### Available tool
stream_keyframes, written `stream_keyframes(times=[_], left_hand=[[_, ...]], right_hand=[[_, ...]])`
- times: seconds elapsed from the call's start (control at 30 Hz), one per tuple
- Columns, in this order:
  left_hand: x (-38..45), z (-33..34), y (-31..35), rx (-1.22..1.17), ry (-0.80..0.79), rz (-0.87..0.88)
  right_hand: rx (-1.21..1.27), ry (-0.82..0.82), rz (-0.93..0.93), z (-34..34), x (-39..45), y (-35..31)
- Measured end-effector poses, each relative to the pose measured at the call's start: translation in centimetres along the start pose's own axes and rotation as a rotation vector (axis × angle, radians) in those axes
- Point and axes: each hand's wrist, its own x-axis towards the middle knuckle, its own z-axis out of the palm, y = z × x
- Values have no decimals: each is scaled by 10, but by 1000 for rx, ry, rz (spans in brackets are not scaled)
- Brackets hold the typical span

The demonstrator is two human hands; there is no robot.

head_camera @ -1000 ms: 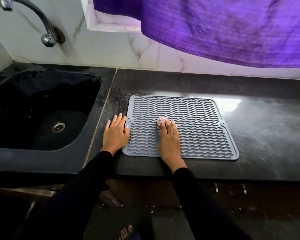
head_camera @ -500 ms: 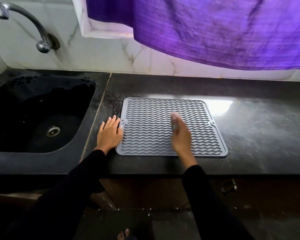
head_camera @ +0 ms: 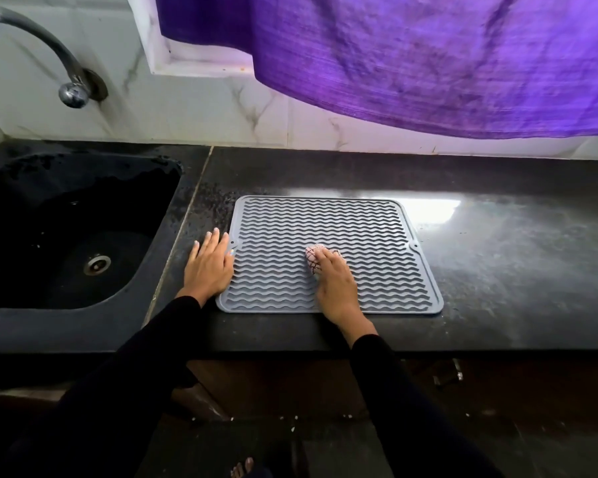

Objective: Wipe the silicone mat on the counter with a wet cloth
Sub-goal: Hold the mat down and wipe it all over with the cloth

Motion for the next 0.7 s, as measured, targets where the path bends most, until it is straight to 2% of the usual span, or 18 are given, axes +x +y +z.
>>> stream_keyframes(times=[0.07, 0.13, 0.2, 0.23, 0.27, 0.3, 0.37, 0.47, 0.53, 0.7], left_hand=[[-1, 0, -1, 8, 3, 8], [-2, 0, 0, 9, 16, 8], [-2, 0, 1, 12, 27, 9], [-2, 0, 1, 12, 34, 10], [-2, 0, 1, 10, 41, 11], [-2, 1, 0, 6, 48, 8], [-1, 1, 0, -3, 64, 6], [-2, 2, 0, -5, 73, 5], [-1, 3, -1, -5, 69, 1], [0, 6, 1, 8, 72, 4]], right_hand=[[281, -10, 44, -8, 8, 6], [720, 14, 164, -25, 16, 9], [1029, 165, 388, -46, 24, 14], [1048, 239, 478, -54, 26, 17], [967, 321, 526, -58, 27, 19], [777, 400, 512, -58, 25, 23], [401, 458, 369, -50, 21, 28], [20, 256, 157, -17, 12, 30], [-184, 172, 135, -2, 3, 31], [-359, 58, 136, -1, 5, 35]])
